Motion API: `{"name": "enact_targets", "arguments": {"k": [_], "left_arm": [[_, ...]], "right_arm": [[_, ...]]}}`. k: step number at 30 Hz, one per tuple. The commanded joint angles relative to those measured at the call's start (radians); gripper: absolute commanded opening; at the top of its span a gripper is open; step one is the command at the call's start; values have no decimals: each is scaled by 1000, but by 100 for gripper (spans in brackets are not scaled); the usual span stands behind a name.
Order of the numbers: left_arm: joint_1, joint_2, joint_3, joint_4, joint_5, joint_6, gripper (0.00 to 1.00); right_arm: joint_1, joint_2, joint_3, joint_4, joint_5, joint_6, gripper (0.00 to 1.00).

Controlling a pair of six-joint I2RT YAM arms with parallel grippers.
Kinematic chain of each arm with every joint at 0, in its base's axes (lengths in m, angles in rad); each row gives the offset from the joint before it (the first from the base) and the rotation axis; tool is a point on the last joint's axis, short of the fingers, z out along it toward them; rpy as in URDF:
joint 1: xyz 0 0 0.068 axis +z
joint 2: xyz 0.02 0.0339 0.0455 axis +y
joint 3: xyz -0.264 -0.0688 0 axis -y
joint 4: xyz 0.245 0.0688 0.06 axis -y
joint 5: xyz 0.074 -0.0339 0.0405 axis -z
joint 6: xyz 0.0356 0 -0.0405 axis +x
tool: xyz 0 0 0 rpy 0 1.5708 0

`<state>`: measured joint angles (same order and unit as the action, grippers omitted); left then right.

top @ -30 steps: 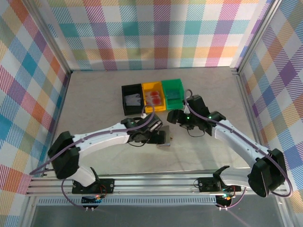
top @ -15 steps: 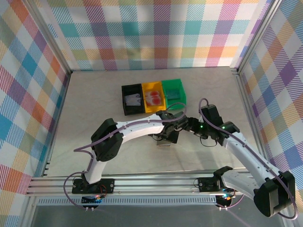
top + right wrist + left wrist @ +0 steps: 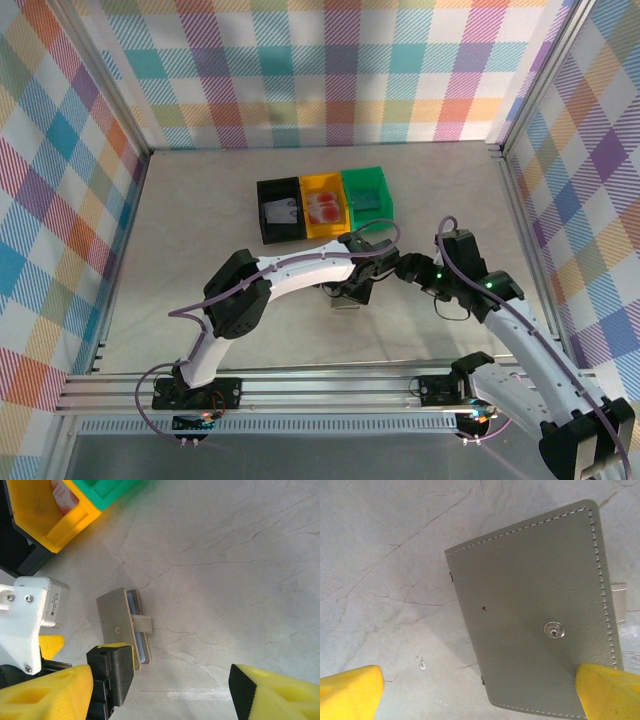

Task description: Take the credit cards out of the card holder

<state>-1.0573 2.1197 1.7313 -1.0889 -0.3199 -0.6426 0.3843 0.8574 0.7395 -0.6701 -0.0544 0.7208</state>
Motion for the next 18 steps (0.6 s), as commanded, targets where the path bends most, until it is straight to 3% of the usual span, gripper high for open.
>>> {"name": "enact_targets", "arguments": {"k": [1, 5, 18], "left_arm": [[-28, -56, 2, 43, 36, -32, 98], [-40, -59, 23, 57, 83, -49, 99], [-58, 86, 115, -49, -52, -41, 99]], "right_arm": [[-8, -45, 10, -3, 1, -1, 74], [-20, -81, 13, -30, 25, 2, 74], [-39, -159, 37, -77, 30, -12, 75]]}}
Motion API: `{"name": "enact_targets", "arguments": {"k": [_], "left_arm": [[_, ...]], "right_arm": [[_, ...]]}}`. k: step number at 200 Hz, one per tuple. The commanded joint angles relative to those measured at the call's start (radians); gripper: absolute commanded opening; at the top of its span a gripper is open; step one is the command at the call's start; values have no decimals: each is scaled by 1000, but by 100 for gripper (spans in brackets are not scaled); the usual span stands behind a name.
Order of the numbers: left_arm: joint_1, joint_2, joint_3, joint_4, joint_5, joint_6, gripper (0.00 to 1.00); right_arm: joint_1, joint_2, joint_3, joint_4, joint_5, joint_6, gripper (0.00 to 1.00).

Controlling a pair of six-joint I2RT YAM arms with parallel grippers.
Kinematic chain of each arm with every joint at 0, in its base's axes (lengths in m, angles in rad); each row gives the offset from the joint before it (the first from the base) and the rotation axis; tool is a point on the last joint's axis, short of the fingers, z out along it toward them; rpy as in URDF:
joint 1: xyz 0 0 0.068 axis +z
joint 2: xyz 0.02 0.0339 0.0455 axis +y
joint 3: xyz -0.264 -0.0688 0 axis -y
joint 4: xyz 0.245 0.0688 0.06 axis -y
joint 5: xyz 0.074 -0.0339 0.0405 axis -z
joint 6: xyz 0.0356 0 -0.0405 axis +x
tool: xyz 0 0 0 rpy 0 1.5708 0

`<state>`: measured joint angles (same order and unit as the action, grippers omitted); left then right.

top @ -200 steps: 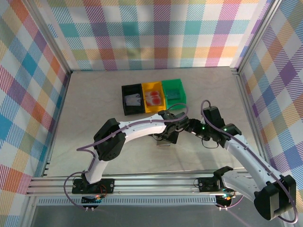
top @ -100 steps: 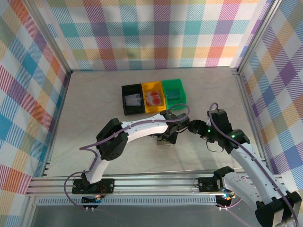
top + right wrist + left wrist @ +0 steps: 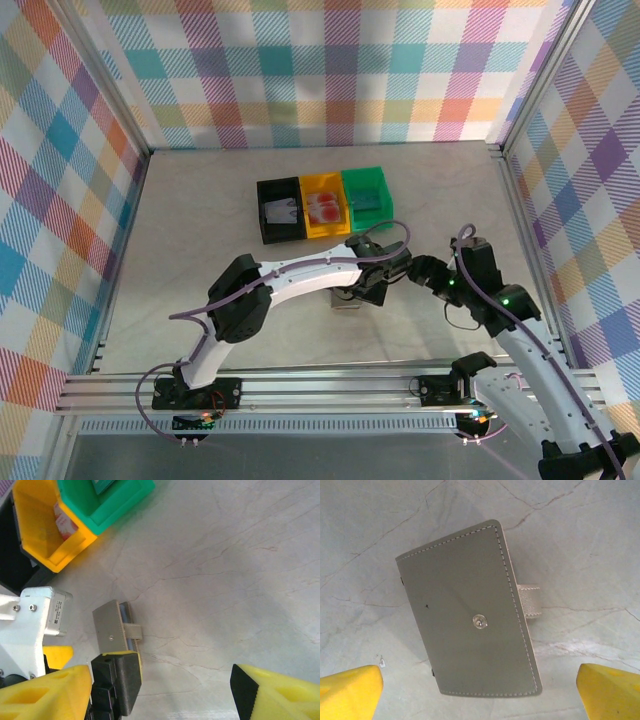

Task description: Take the credit cards out of the card holder

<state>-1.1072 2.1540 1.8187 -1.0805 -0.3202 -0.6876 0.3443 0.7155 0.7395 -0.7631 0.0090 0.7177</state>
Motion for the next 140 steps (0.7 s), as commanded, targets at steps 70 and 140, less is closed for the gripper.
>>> {"name": "enact_targets", "arguments": {"k": [70, 140], "left_arm": [[5, 131, 57, -88, -130, 37, 93], [15, 140, 63, -98, -152, 56, 86]], "right_arm": [[2, -40, 21, 39, -84, -8, 75], [2, -42, 23, 58, -113, -9, 75]]}}
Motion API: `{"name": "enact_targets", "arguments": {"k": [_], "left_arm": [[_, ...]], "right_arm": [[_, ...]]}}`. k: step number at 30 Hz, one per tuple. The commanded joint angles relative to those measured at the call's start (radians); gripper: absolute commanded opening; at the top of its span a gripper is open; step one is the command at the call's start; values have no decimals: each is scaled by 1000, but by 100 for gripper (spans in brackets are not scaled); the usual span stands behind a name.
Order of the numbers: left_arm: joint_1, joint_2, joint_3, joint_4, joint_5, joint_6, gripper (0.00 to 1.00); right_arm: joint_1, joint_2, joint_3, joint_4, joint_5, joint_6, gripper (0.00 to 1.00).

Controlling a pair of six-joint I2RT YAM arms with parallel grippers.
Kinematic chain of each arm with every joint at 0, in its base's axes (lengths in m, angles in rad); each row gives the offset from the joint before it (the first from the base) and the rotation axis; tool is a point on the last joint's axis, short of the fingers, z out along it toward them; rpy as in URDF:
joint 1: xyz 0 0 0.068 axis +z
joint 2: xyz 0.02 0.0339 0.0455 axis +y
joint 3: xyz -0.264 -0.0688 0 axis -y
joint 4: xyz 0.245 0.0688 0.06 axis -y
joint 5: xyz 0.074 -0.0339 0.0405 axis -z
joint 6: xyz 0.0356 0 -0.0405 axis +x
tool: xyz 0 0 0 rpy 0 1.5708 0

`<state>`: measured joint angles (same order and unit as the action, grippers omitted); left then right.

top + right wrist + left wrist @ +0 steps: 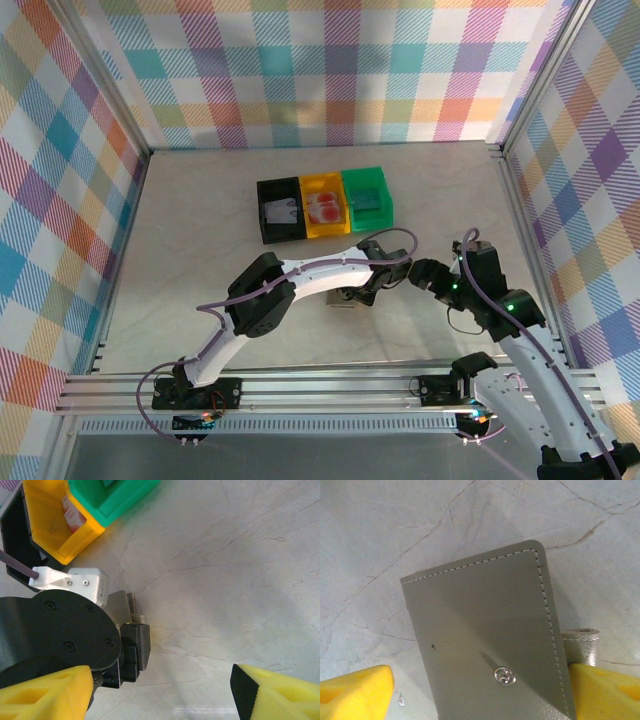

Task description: Take the credit cards out of the card holder

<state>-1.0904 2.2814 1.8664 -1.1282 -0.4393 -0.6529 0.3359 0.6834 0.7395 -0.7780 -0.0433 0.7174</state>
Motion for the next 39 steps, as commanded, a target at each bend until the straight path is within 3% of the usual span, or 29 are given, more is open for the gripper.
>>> {"name": "enact_targets", "arguments": {"k": [1, 12, 17, 20, 28, 39], "left_arm": [[-2, 12, 16, -50, -33, 21, 86], [-12, -6, 23, -71, -61, 6, 89], [-11, 0, 23, -77, -77, 9, 85], [-9, 0, 18, -74, -82, 11, 73], [0, -63, -4, -46, -82, 19, 57], [20, -116, -42, -9, -52, 38, 22]], "right_arm": [[10, -10, 22, 74, -61, -9, 75], [10, -12, 20, 79, -70, -15, 75], [10, -12, 21, 80, -73, -16, 74], [11, -13, 24, 80, -75, -16, 74], [10, -15, 21, 81, -84, -13, 74], [9, -15, 15, 86, -100, -1, 74]]}}
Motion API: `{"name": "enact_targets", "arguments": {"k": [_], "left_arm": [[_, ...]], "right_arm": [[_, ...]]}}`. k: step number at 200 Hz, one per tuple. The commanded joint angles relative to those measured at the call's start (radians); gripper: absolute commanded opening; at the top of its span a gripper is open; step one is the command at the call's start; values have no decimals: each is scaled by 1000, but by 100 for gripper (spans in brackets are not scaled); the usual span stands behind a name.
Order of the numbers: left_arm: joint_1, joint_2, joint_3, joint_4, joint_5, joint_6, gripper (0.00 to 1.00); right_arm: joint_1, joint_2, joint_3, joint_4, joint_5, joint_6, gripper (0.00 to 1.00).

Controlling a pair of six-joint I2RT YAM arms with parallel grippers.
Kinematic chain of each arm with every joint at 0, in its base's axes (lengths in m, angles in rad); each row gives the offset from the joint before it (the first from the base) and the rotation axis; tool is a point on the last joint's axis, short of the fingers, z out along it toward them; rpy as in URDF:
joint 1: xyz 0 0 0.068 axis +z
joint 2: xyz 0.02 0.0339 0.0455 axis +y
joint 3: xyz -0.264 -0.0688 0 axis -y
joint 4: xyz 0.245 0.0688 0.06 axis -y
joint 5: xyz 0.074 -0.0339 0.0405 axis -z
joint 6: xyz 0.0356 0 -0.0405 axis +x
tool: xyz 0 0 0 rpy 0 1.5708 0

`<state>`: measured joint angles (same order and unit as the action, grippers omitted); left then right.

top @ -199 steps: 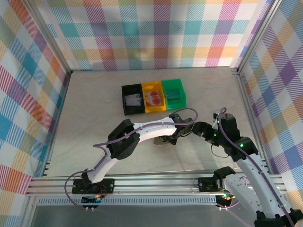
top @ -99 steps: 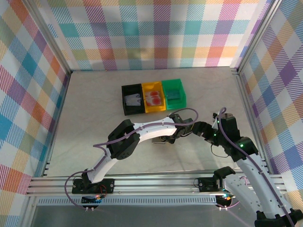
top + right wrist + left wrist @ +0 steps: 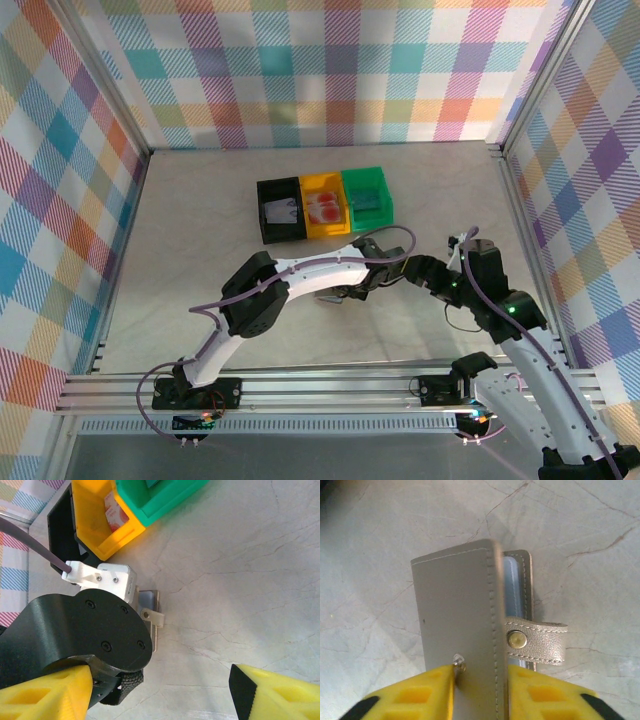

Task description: Take the credit cards out of the card holder

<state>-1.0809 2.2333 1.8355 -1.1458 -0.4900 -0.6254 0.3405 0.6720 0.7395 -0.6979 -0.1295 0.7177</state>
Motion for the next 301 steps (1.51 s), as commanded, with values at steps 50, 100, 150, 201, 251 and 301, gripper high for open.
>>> {"name": "enact_targets", "arguments": {"k": [50, 100, 150, 201, 251, 301], "left_arm": [[54, -207, -105, 59, 59, -9, 0], [99, -400, -316, 229, 215, -74, 0], [122, -489, -480, 395, 353, -141, 0], [130, -609, -640, 573, 423, -176, 0], [139, -695, -773, 697, 468, -188, 0], [154, -719, -848, 740, 468, -198, 0]], "right_arm": [[6, 11, -40, 77, -94, 62, 72], [56, 93, -160, 289, -191, 196, 61], [311, 276, -139, 406, -41, 252, 55], [408, 459, -129, 528, -9, 307, 48], [419, 559, -102, 574, -1, 296, 44], [438, 649, -114, 612, 11, 297, 39]]}}
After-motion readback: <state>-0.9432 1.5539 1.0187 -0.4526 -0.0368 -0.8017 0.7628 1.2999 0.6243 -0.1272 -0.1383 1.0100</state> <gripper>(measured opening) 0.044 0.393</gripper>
